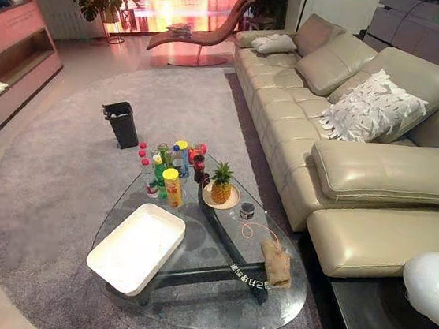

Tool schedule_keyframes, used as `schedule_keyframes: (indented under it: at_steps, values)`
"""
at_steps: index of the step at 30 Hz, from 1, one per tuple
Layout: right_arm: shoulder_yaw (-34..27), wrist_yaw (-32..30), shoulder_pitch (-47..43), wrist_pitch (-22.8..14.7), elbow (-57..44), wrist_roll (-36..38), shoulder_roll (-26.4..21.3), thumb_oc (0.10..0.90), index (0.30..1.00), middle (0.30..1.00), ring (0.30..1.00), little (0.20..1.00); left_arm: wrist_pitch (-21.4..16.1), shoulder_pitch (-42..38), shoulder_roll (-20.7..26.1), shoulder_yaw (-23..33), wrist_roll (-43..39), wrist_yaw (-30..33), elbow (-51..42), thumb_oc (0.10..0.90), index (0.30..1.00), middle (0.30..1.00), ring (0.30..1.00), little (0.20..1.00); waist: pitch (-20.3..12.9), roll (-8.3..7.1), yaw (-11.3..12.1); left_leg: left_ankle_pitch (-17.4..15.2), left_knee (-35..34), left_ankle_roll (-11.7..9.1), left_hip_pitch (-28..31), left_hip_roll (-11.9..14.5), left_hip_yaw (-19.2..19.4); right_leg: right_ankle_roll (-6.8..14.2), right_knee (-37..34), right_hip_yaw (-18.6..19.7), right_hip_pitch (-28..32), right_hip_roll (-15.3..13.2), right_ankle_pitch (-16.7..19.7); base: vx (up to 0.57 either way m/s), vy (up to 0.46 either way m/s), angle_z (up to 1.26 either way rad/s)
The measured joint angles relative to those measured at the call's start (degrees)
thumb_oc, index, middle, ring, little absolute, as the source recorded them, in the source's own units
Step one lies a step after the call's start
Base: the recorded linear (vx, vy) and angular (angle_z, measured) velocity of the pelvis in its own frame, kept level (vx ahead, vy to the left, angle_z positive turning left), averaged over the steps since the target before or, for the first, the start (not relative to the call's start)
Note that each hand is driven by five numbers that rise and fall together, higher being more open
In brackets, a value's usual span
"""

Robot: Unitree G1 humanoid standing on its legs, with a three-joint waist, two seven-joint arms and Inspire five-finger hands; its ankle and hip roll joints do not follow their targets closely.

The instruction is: Wipe the table with a cloth and put it in the basket.

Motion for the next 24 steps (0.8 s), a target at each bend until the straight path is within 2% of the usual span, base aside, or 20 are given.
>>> schedule_keyframes:
  at_steps: [24]
  values:
    - [0.0,0.0,-0.2,0.0,-0.1,0.0,0.0,0.800,0.900,0.900,0.900,0.900,0.0,-0.8,0.0,0.0,0.7,0.0,0.0,0.800,0.900,0.900,0.900,0.900,0.3,-0.12,0.0,0.0,0.0,0.0,0.1,0.0,0.0,-0.1,0.0,0.0,0.1,0.0,0.1,0.00,0.000,-0.02]
